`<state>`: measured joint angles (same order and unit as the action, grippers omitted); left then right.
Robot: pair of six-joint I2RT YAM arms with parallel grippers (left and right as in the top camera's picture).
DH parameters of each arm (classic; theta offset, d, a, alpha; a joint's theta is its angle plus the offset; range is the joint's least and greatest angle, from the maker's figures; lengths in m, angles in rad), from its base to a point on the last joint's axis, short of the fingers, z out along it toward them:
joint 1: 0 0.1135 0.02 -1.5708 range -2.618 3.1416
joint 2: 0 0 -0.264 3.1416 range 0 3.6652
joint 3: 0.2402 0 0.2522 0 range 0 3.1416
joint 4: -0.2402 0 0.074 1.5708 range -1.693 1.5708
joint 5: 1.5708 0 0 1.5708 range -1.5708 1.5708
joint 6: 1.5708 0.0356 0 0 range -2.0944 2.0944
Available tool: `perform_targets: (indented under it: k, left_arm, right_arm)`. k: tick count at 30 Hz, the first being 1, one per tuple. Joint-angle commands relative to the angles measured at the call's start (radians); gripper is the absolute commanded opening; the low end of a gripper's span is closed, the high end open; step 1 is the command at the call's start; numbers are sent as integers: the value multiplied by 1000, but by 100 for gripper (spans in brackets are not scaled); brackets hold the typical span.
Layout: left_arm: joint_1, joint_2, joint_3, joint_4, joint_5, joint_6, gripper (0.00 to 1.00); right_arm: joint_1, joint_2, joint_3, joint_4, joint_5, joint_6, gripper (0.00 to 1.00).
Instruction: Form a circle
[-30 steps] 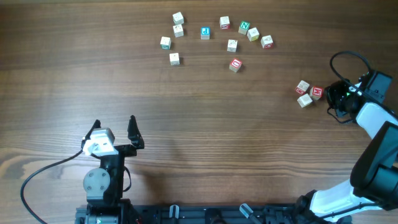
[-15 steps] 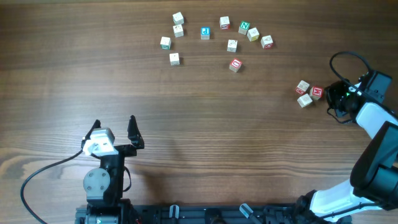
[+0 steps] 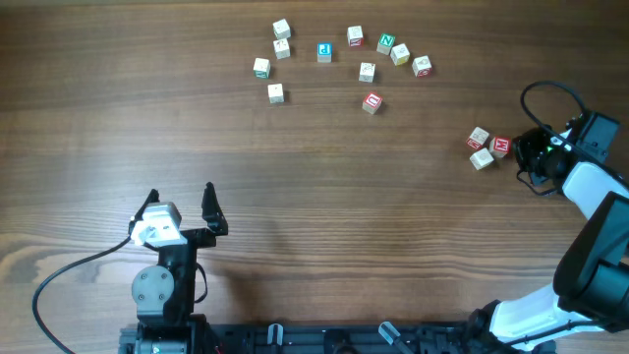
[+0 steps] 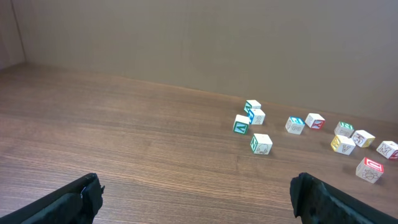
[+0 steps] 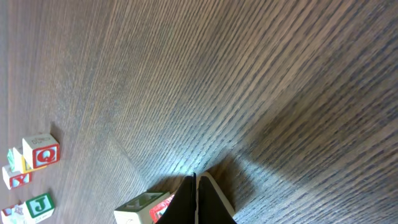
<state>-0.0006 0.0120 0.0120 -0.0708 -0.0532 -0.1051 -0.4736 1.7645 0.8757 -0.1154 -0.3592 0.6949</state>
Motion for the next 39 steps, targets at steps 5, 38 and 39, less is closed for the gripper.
perform_targets:
  k: [5, 38, 39]
  left_arm:
    - [6, -9, -6, 1, 12, 23, 100]
    - [6, -9, -6, 1, 12, 23, 100]
    - [6, -9, -6, 1, 12, 23, 100]
  right_arm:
    - [6, 20, 13, 0, -32, -15, 4]
    - [26, 20, 13, 42, -88, -37, 4]
    - [30, 20, 13, 48, -88, -38, 5]
